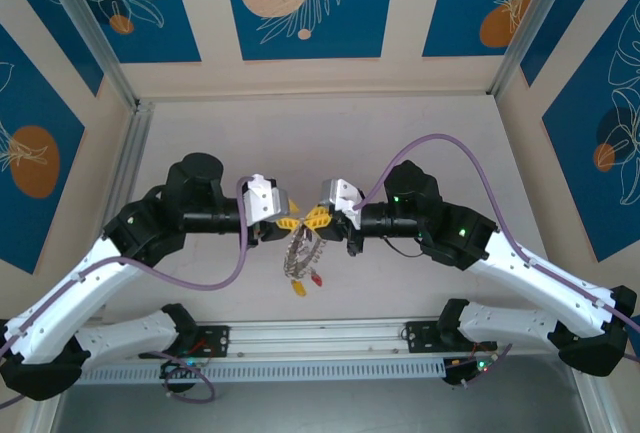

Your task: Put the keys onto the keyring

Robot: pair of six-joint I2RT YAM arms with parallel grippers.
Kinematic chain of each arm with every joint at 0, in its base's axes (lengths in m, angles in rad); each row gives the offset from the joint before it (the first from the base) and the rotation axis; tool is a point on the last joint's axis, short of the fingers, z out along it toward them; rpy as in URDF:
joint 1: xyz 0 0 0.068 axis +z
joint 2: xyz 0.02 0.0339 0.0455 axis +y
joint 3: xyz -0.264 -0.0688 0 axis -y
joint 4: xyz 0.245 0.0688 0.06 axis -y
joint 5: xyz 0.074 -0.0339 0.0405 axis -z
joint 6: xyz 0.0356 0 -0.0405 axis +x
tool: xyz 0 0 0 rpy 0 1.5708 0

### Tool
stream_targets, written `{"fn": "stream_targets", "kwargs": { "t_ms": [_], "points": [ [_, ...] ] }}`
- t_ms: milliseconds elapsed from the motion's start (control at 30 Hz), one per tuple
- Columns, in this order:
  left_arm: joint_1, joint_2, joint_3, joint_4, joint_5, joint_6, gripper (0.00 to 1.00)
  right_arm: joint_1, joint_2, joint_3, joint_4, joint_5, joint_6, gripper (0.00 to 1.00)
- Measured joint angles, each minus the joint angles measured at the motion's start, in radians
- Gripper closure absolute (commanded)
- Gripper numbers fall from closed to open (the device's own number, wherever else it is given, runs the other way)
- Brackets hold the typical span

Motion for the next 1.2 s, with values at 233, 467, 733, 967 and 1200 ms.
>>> {"fn": "stream_targets", "kwargs": {
  "t_ms": [233, 467, 733, 967, 1200],
  "points": [
    [-0.021, 0.021, 0.002, -0.018, -0.008, 0.024, 1.0, -0.004, 0.006, 0.0, -0.018, 0.002, -0.008, 1.0],
    [-0.022, -0.026, -0.055, 0.048, -0.001, -0.003, 1.0, -0.003, 0.005, 0.001, -0.011, -0.001, -0.011, 0.96],
    [-0.021, -0.109, -0.173, 0.246, 0.072, -0.098, 1.0, -0.002, -0.018, -0.001, 0.024, -0.026, 0.005, 0.79],
    [0.008, -0.145, -0.248, 0.42, 0.164, -0.19, 1.0, -0.001, -0.071, -0.033, 0.054, -0.025, 0.016, 0.79],
    [0.049, -0.159, -0.338, 0.632, 0.257, -0.312, 1.0, -0.001, -0.099, -0.061, 0.062, -0.026, 0.028, 0.81]
  ]
}}
